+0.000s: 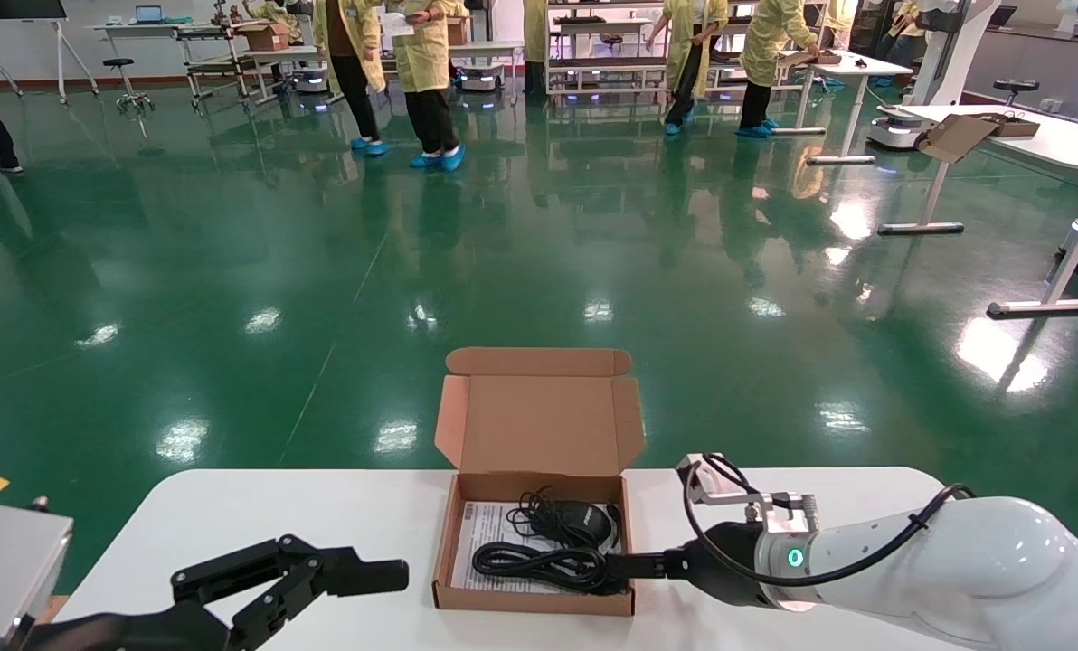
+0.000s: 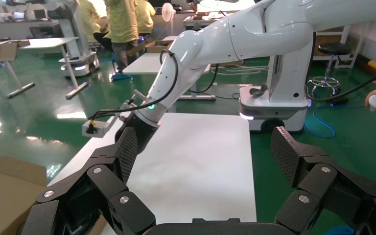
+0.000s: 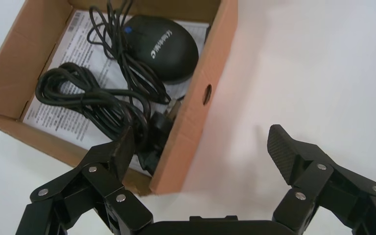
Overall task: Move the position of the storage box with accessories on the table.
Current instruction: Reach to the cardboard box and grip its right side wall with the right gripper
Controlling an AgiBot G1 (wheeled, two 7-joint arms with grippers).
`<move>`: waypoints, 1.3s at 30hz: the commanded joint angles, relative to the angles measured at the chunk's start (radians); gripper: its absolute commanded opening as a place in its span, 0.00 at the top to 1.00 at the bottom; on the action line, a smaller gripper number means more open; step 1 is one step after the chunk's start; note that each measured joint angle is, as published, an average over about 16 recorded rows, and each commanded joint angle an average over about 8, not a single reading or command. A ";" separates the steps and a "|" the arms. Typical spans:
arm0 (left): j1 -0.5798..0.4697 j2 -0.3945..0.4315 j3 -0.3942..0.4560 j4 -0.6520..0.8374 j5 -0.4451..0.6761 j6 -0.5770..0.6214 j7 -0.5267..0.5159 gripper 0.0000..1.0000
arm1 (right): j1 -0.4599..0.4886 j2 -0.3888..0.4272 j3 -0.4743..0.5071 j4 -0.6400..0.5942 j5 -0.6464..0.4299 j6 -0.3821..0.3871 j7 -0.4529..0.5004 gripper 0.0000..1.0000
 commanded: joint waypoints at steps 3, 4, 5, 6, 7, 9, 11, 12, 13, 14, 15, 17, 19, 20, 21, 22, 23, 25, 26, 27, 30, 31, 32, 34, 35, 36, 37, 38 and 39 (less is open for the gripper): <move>0.000 0.000 0.000 0.000 0.000 0.000 0.000 0.00 | -0.013 -0.002 -0.013 0.028 -0.008 0.026 0.021 0.00; 0.000 0.000 0.000 0.000 0.000 0.000 0.000 0.00 | -0.016 -0.002 -0.017 0.033 -0.010 0.034 0.025 0.00; 0.000 0.000 0.000 0.000 0.000 0.000 0.000 0.00 | -0.018 -0.002 -0.021 0.038 -0.012 0.042 0.030 0.00; 0.000 0.000 0.000 0.000 0.000 0.000 0.000 0.00 | -0.019 -0.002 -0.025 0.043 -0.014 0.050 0.034 0.00; 0.000 0.000 0.000 0.000 0.000 0.000 0.000 0.00 | -0.021 -0.002 -0.029 0.047 -0.015 0.057 0.039 0.00; 0.000 0.000 0.000 0.000 0.000 0.000 0.000 0.00 | -0.024 -0.002 -0.036 0.054 -0.017 0.069 0.047 0.00; 0.000 0.000 0.000 0.000 0.000 0.000 0.000 0.00 | -0.026 -0.002 -0.043 0.060 -0.019 0.081 0.054 0.00; 0.000 0.000 0.000 0.000 0.000 0.000 0.000 0.00 | -0.027 -0.002 -0.046 0.063 -0.020 0.086 0.056 0.00; 0.000 0.000 0.000 0.000 0.000 0.000 0.000 0.00 | -0.028 -0.002 -0.050 0.066 -0.020 0.092 0.058 0.01; 0.000 0.000 0.000 0.000 0.000 0.000 0.000 0.00 | -0.029 -0.002 -0.053 0.068 -0.021 0.098 0.060 0.05; 0.000 0.000 0.000 0.000 0.000 0.000 0.000 0.00 | -0.030 -0.002 -0.057 0.070 -0.022 0.105 0.061 0.15; 0.000 0.000 0.000 0.000 0.000 0.000 0.000 0.00 | -0.034 -0.002 -0.064 0.073 -0.023 0.119 0.061 0.40; 0.000 0.000 0.000 0.000 0.000 0.000 0.000 0.00 | -0.037 -0.002 -0.069 0.076 -0.023 0.133 0.061 0.65; 0.000 0.000 0.000 0.000 0.000 0.000 0.000 0.00 | -0.038 -0.001 -0.072 0.077 -0.023 0.139 0.061 0.77; 0.000 0.000 0.000 0.000 0.000 0.000 0.000 0.00 | -0.040 -0.001 -0.074 0.078 -0.022 0.144 0.061 0.89; 0.000 0.000 0.000 0.000 0.000 0.000 0.000 0.00 | -0.041 -0.001 -0.077 0.078 -0.021 0.148 0.062 0.97; 0.000 0.000 0.000 0.000 0.000 0.000 0.000 0.00 | -0.042 -0.001 -0.079 0.079 -0.020 0.152 0.062 1.00; 0.000 0.000 0.000 0.000 0.000 0.000 0.000 0.00 | -0.043 -0.001 -0.083 0.079 -0.017 0.157 0.063 1.00; 0.000 0.000 0.000 0.000 0.000 0.000 0.000 0.00 | -0.044 -0.001 -0.085 0.080 -0.015 0.158 0.064 1.00; 0.000 0.000 0.000 0.000 0.000 0.000 0.000 0.00 | -0.044 0.000 -0.086 0.080 -0.014 0.159 0.064 1.00; 0.000 0.000 0.000 0.000 0.000 0.000 0.000 0.00 | -0.044 0.000 -0.091 0.079 -0.008 0.159 0.063 1.00; 0.000 0.000 0.000 0.000 0.000 0.000 0.000 0.00 | -0.044 0.000 -0.093 0.079 -0.006 0.159 0.062 1.00; 0.000 0.000 0.000 0.000 0.000 0.000 0.000 0.00 | -0.044 0.001 -0.094 0.078 -0.004 0.158 0.061 1.00; 0.000 0.000 0.000 0.000 0.000 0.000 0.000 0.00 | -0.044 0.001 -0.096 0.077 0.001 0.156 0.059 1.00; 0.000 0.000 0.000 0.000 0.000 0.000 0.000 0.00 | -0.044 0.001 -0.097 0.076 0.003 0.155 0.058 1.00; 0.000 0.000 0.000 0.000 0.000 0.000 0.000 0.00 | -0.044 0.001 -0.098 0.076 0.006 0.154 0.057 1.00; 0.000 0.000 0.000 0.000 0.000 0.000 0.000 0.00 | -0.044 0.001 -0.099 0.075 0.009 0.152 0.056 1.00; 0.000 0.000 0.000 0.000 0.000 0.000 0.000 0.00 | -0.044 0.002 -0.100 0.074 0.011 0.151 0.055 1.00; 0.000 0.000 0.000 0.000 0.000 0.000 0.000 0.00 | -0.044 0.002 -0.101 0.073 0.014 0.149 0.054 1.00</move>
